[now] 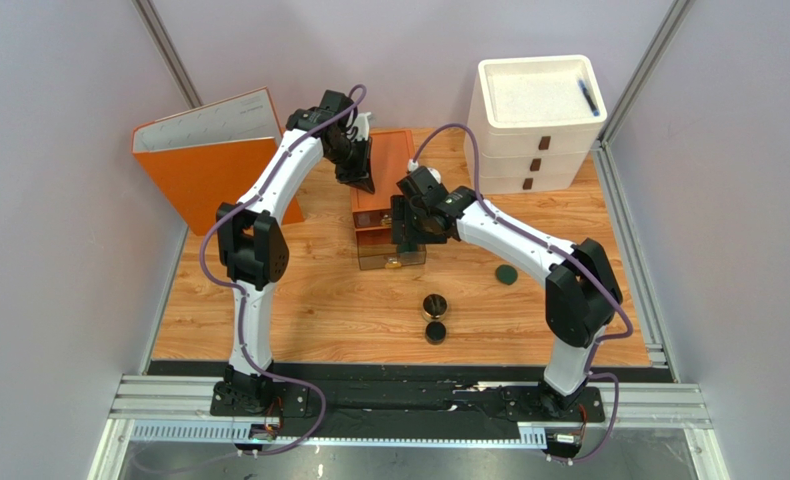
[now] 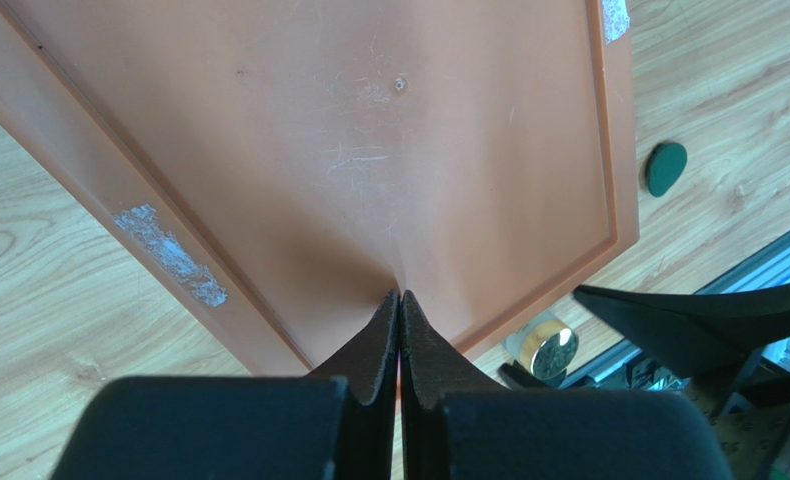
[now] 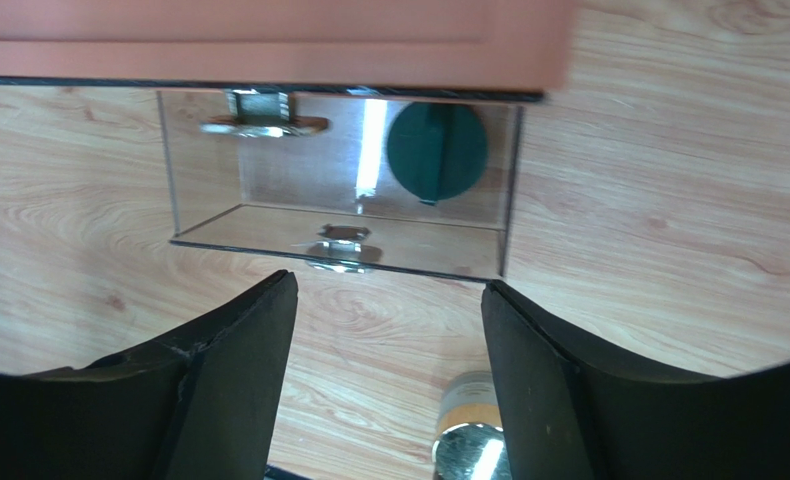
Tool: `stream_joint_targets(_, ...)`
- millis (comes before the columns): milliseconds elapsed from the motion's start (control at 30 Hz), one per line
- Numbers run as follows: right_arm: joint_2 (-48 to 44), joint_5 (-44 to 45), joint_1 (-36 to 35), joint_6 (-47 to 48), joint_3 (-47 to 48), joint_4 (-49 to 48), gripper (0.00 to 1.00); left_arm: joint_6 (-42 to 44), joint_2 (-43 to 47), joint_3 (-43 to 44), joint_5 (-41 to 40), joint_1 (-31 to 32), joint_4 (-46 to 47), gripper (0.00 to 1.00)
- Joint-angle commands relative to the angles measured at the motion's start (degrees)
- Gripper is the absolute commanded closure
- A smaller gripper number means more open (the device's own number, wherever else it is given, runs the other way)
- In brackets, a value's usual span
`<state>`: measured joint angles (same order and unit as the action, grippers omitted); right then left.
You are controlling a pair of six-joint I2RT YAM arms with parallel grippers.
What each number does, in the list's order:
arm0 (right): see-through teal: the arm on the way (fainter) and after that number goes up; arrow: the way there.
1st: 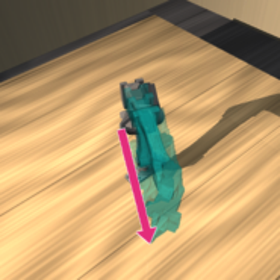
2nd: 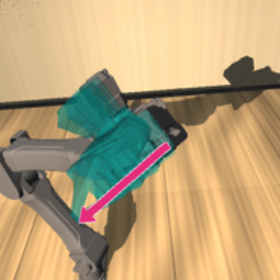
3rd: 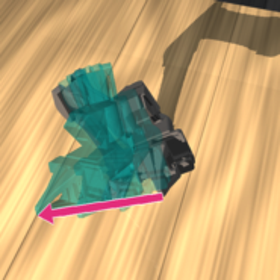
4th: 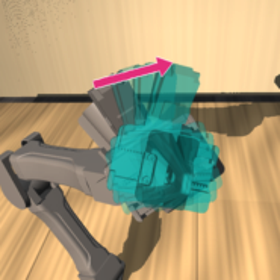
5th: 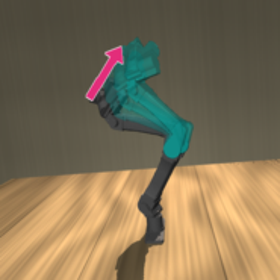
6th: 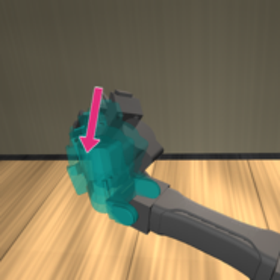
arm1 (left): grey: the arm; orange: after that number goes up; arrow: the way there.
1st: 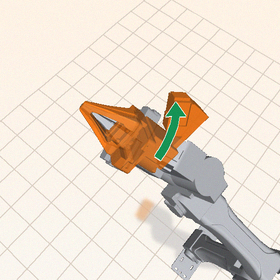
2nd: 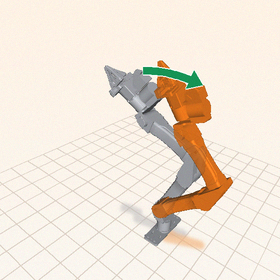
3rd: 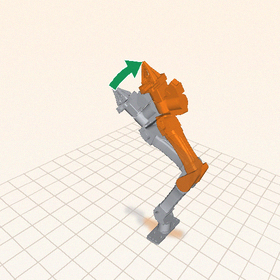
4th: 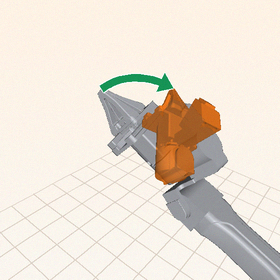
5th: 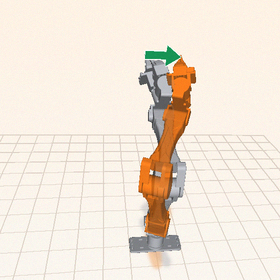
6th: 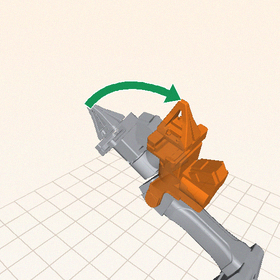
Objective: Organize the makeup
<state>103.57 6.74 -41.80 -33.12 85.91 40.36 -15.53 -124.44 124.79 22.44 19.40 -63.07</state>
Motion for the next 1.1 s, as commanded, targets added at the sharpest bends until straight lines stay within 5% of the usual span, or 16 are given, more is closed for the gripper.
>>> stream_joint_targets(0,-8.45,8.53,2.41,-2.19,-5.47,1.21,0.26,2.26,0.08,-1.48,-2.4,-0.24,-3.82,1.0)
stream_joint_targets(267,-13.22,9.52,14.98,-2.83,-20.5,2.27,0.25,2.17,-0.01,-2.1,-2.13,-0.24,-3.38,1.0)
stream_joint_targets(800,-1.98,7.06,24.75,-0.8,-26.32,0.25,0.28,2.26,0.43,-3.24,-2.13,-0.24,-3.38,1.0)
stream_joint_targets(967,-2.67,4.68,26.07,0.51,-30.09,-3.97,0.47,2.26,0.6,-3.24,-2.57,-0.24,-3.47,1.0)
stream_joint_targets(1000,-3.11,4.42,26.07,1.04,-30.27,-4.58,0.67,2.34,0.52,-3.24,-2.57,-0.24,-3.47,1.0)
stream_joint_targets(1067,-3.37,3.63,26.16,1.48,-30.01,-4.41,0.8,2.26,0.52,-3.07,-2.48,-0.24,-3.47,1.0)
